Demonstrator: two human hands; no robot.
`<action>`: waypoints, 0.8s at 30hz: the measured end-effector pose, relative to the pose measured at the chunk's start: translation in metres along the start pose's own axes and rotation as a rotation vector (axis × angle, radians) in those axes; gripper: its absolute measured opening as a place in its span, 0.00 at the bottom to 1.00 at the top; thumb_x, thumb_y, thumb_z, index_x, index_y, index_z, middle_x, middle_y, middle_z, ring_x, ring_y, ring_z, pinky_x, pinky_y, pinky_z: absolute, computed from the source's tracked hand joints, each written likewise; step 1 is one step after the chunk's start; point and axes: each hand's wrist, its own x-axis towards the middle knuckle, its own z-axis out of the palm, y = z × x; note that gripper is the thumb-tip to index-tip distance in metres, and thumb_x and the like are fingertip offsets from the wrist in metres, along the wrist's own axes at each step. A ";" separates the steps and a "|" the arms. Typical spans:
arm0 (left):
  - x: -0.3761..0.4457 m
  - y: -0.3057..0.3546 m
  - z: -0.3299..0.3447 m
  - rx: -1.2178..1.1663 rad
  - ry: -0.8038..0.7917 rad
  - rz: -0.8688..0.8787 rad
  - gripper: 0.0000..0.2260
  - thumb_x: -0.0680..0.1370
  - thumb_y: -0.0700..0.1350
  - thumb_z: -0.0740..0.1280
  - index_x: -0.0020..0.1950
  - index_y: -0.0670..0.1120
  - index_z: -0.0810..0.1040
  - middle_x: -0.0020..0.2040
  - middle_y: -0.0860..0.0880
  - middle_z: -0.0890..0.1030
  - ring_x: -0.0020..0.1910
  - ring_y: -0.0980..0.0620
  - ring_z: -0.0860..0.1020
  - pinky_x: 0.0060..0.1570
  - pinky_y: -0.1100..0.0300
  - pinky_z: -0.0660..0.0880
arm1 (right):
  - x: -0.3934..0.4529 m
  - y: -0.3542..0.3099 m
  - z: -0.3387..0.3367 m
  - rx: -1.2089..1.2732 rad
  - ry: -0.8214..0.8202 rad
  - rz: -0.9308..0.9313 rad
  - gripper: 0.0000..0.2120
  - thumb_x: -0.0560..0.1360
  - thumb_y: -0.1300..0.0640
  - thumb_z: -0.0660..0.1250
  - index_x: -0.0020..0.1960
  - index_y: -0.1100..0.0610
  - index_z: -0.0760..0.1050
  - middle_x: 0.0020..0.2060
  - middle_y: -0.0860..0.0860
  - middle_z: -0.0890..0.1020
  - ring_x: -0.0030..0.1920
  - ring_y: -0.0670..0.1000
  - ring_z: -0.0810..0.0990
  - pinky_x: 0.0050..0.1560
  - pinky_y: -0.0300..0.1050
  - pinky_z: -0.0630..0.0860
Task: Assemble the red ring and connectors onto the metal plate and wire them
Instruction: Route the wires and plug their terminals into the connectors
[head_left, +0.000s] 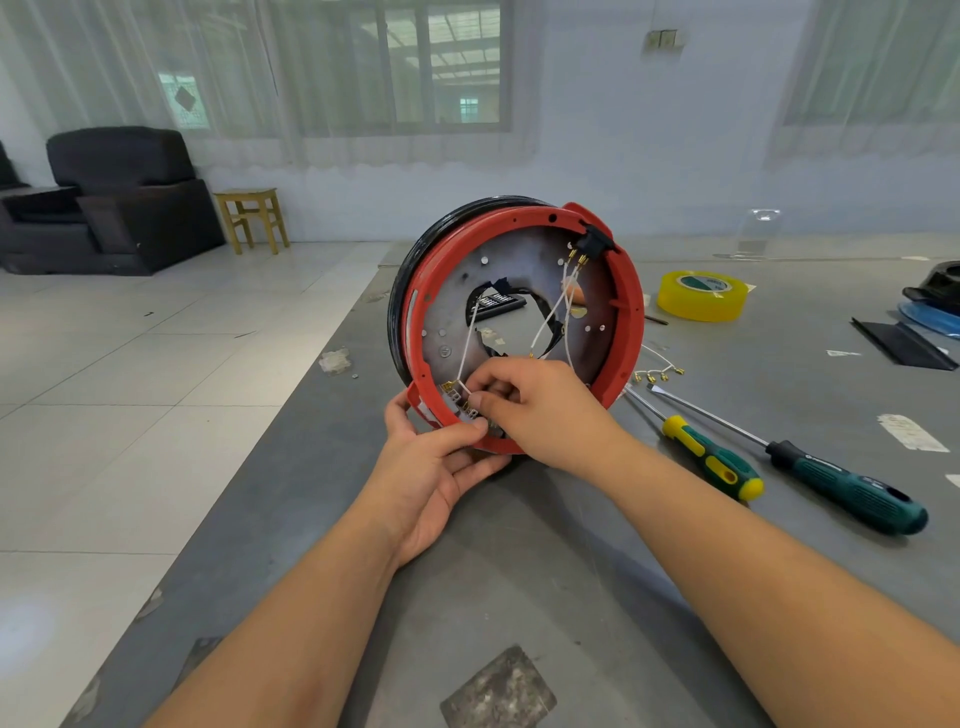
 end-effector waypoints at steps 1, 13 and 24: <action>0.000 0.001 0.000 -0.016 0.000 -0.001 0.31 0.74 0.29 0.72 0.68 0.55 0.68 0.54 0.39 0.87 0.54 0.33 0.85 0.50 0.40 0.84 | 0.000 0.001 0.000 0.027 -0.003 0.010 0.05 0.79 0.54 0.70 0.47 0.45 0.81 0.31 0.39 0.78 0.32 0.39 0.75 0.37 0.34 0.70; -0.002 0.014 -0.008 0.295 0.073 0.037 0.19 0.76 0.31 0.73 0.66 0.39 0.77 0.55 0.39 0.85 0.54 0.41 0.87 0.49 0.53 0.84 | -0.001 0.004 0.003 -0.085 -0.032 0.013 0.01 0.79 0.52 0.69 0.49 0.47 0.80 0.33 0.39 0.80 0.35 0.42 0.77 0.42 0.47 0.78; 0.000 0.015 -0.017 0.275 0.085 0.016 0.18 0.72 0.30 0.77 0.61 0.38 0.82 0.53 0.40 0.87 0.53 0.42 0.87 0.49 0.57 0.84 | -0.012 -0.003 0.007 -0.367 0.041 -0.118 0.04 0.83 0.49 0.61 0.53 0.47 0.74 0.45 0.45 0.81 0.46 0.55 0.80 0.43 0.54 0.78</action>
